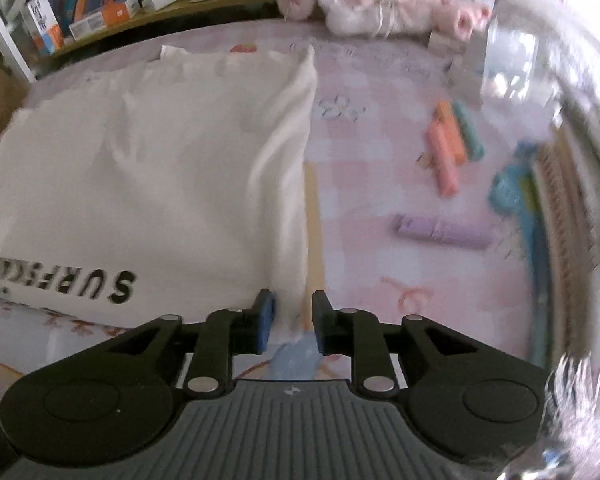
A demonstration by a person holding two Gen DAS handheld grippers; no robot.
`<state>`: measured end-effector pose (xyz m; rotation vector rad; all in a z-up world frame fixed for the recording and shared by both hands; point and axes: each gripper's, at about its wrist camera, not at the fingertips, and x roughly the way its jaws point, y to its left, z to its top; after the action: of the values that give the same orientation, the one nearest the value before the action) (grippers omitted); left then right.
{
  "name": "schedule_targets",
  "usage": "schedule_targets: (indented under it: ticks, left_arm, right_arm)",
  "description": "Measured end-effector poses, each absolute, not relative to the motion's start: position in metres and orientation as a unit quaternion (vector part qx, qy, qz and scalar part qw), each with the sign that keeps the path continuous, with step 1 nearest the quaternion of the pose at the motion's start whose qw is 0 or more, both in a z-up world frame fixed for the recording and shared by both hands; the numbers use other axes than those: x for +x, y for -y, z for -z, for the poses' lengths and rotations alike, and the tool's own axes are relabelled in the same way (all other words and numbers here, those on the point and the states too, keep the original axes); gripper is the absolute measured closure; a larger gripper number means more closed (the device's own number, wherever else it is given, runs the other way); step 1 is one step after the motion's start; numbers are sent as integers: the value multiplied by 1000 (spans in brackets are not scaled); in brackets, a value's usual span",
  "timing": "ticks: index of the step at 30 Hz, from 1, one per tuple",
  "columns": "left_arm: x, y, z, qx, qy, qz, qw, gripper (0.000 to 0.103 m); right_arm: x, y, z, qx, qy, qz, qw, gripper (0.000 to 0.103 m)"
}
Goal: Fold clothes
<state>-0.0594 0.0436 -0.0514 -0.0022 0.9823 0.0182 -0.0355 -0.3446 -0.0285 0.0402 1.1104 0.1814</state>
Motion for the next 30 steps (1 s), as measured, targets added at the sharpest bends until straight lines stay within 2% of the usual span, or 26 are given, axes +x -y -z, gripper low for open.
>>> schedule_targets:
  ticks: [6, 12, 17, 19, 21, 22, 26, 30]
  left_arm:
    - [-60, -46, 50, -8, -477, -11, 879, 6]
    - [-61, -45, 51, -5, -475, -12, 880, 6]
    - [-62, -41, 44, 11, -465, -51, 884, 6]
    - [-65, -37, 36, 21, -444, -77, 892, 6]
    - [-67, -36, 30, 15, -430, -88, 899, 6]
    - [-68, -36, 27, 11, -423, -92, 901, 6]
    - [-70, -36, 21, -4, -422, -110, 900, 6]
    - [-80, -46, 18, -43, -429, -138, 892, 6]
  right_arm:
    - [-41, 345, -10, 39, -482, -96, 870, 98]
    - [-40, 334, 35, -13, -520, -84, 850, 98]
    - [-40, 325, 20, -59, -502, -100, 857, 97]
    - [-39, 322, 9, -75, -474, -106, 871, 94]
    - [-36, 317, 1, -87, -449, -121, 881, 82]
    - [-34, 311, 0, -91, -442, -133, 882, 80]
    - [-23, 288, 5, -97, -433, -182, 878, 78]
    - [-25, 270, 20, -114, -437, -220, 865, 70]
